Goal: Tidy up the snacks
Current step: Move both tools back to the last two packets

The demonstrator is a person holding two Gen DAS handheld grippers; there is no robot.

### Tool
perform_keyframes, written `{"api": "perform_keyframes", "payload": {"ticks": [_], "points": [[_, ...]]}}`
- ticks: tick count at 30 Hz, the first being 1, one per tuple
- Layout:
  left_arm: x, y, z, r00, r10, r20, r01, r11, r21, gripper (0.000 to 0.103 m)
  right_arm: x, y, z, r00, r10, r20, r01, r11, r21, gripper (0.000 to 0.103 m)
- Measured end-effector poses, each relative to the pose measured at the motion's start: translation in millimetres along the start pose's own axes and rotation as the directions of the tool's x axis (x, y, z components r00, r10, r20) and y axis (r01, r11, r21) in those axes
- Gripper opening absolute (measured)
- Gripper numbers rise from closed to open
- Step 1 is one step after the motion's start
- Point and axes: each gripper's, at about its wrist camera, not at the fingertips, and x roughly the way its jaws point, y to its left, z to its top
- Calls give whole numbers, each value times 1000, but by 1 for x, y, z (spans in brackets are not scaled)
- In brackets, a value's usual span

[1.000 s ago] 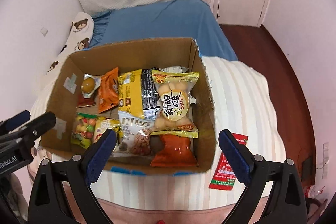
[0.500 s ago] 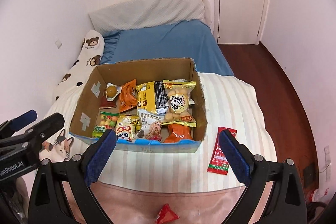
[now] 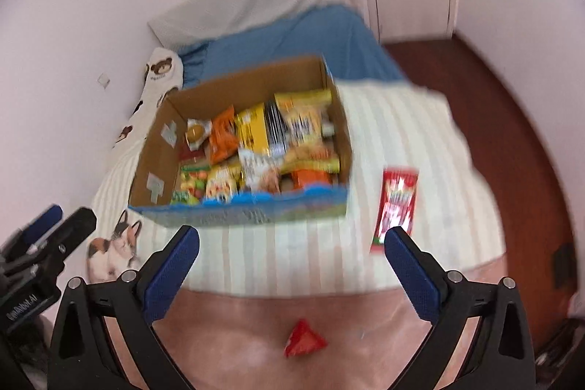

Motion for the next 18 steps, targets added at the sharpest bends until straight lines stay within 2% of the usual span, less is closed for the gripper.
{"api": "perform_keyframes", "payload": {"ticks": [5, 9, 11, 12, 15, 18], "points": [[49, -25, -33, 988, 26, -153, -29, 999, -14, 97, 46, -66, -3, 991, -10, -131, 23, 995, 100, 103], [85, -40, -61, 959, 46, -278, -62, 997, -49, 97, 92, -113, 1, 976, -34, -216, 65, 988, 140, 101], [101, -46, -76, 939, 46, -342, -76, 994, -74, 97, 117, -133, 5, 968, -38, -248, 76, 986, 145, 89], [108, -50, -83, 928, 46, -369, -82, 993, -82, 97, 130, -141, 8, 964, -26, -265, 67, 987, 147, 79], [126, -54, -103, 893, 28, -449, -95, 987, -128, 97, 162, -155, 15, 956, 5, -295, 44, 986, 160, 76], [137, -53, -121, 864, -7, -504, -99, 978, -183, 97, 196, -160, 23, 945, -13, -326, 64, 987, 145, 76]]}}
